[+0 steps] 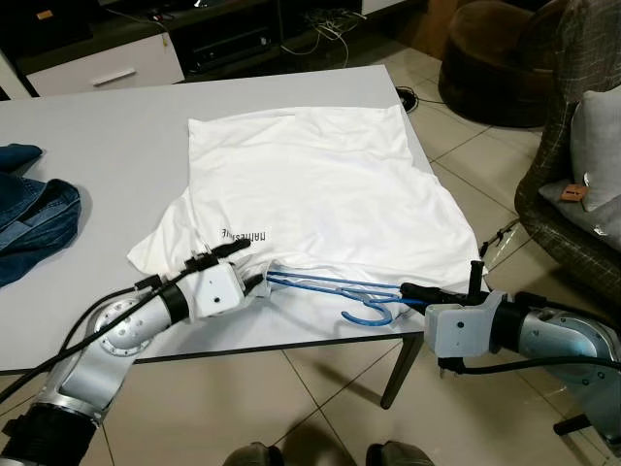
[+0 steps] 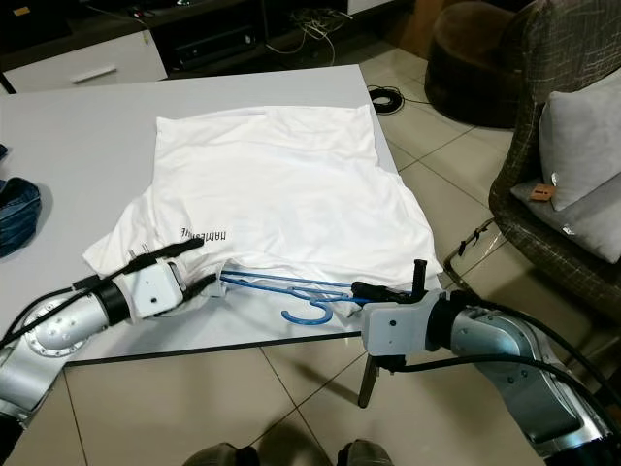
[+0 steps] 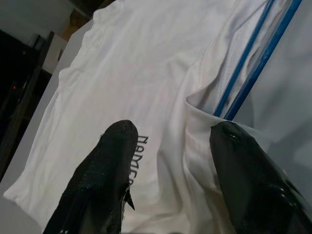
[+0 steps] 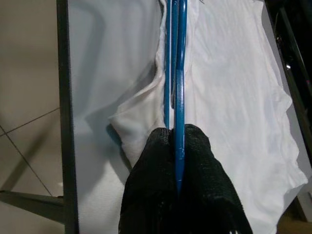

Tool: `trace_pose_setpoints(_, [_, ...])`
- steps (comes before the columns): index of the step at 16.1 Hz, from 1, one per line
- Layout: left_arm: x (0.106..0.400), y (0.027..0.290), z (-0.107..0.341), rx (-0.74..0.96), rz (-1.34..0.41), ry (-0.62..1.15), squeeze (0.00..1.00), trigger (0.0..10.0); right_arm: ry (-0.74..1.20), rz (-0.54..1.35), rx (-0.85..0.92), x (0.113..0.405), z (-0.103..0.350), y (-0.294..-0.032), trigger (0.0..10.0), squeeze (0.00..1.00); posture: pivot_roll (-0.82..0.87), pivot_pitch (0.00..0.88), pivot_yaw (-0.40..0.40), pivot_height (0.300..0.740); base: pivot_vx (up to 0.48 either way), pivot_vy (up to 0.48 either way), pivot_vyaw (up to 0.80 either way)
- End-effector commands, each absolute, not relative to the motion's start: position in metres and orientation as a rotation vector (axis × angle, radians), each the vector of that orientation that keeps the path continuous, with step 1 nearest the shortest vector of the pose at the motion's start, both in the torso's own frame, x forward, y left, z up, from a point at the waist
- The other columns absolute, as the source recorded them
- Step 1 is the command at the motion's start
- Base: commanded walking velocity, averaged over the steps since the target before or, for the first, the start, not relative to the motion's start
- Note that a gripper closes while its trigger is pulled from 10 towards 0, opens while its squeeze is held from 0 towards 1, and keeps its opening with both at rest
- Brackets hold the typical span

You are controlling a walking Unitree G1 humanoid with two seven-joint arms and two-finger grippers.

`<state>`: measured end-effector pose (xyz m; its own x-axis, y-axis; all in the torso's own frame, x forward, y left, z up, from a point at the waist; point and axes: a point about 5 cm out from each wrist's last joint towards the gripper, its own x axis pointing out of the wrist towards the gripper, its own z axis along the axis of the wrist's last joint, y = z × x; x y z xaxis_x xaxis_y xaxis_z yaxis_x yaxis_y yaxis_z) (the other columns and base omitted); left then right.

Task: Hang hanger

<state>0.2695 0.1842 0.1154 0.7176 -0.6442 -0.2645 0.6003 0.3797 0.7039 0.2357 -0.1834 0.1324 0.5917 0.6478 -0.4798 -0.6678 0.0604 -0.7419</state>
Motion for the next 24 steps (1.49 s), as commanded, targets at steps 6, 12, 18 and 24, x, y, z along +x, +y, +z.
trace_pose_setpoints(6, [0.267, 0.179, 0.113, 0.894, -0.842, -0.104, 0.00, 10.0, 0.010, 1.016, -1.133, 0.233, 0.133, -0.177, 10.0, 0.00, -0.10, 0.110, 0.097, 0.740, 0.000, 0.000, 0.00])
trace_pose_setpoints(12, [0.258, 0.169, 0.114, 0.877, -0.990, -0.134, 0.00, 0.0, 0.011, 1.010, -1.138, 0.236, 0.133, -0.177, 10.0, 0.00, -0.11, 0.102, 0.093, 0.740, 0.000, 0.000, 0.00])
trace_pose_setpoints(18, [0.257, 0.163, 0.117, 0.829, -1.048, -0.146, 0.00, 0.0, 0.010, 0.993, -1.138, 0.238, 0.136, -0.178, 10.0, 0.00, -0.11, 0.100, 0.092, 0.740, 0.000, 0.000, 0.00])
trace_pose_setpoints(24, [0.270, 0.181, 0.132, 0.920, -0.876, -0.161, 0.00, 10.0, 0.015, 0.992, -1.135, 0.239, 0.134, -0.179, 10.0, 0.00, -0.10, 0.096, 0.085, 0.740, 0.000, 0.000, 0.00])
